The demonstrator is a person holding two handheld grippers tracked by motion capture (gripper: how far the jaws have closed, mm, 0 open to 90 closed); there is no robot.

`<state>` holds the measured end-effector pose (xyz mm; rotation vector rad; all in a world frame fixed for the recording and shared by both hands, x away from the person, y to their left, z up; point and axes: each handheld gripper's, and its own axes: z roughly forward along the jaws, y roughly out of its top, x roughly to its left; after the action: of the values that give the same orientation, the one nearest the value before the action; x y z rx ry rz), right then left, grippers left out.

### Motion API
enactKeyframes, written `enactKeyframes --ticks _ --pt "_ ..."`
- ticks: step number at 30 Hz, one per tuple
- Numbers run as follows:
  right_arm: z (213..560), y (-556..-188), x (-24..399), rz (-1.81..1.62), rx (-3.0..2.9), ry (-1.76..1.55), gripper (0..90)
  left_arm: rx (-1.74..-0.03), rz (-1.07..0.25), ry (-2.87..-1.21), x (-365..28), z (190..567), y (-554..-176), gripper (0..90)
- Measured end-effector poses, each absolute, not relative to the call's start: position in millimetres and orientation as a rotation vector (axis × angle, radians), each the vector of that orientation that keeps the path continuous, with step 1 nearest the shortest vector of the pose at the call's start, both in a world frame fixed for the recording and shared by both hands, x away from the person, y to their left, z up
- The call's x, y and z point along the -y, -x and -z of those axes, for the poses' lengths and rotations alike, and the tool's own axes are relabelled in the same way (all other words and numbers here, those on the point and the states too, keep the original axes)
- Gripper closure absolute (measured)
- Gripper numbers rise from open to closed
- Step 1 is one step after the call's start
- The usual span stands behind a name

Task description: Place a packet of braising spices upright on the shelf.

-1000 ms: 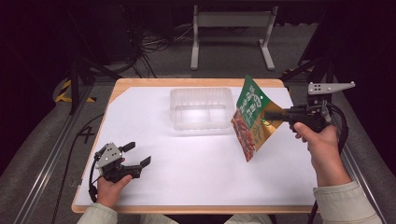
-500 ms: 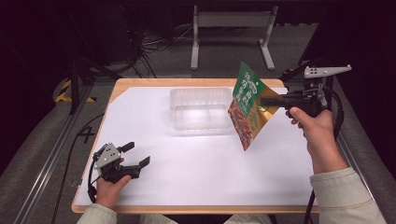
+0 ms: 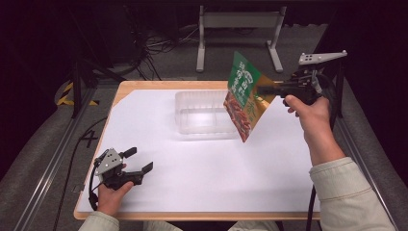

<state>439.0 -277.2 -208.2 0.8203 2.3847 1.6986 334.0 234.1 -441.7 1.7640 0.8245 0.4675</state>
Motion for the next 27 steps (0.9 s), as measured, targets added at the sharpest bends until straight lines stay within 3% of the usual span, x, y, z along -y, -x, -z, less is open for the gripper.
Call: enactKeyframes --ticks 27 --pt "204.2 -488.7 214.6 -1.746 -2.383 -0.758 89.7 -0.841 -0.485 -1.747 -247.0 441.5 -324.5 15.4"
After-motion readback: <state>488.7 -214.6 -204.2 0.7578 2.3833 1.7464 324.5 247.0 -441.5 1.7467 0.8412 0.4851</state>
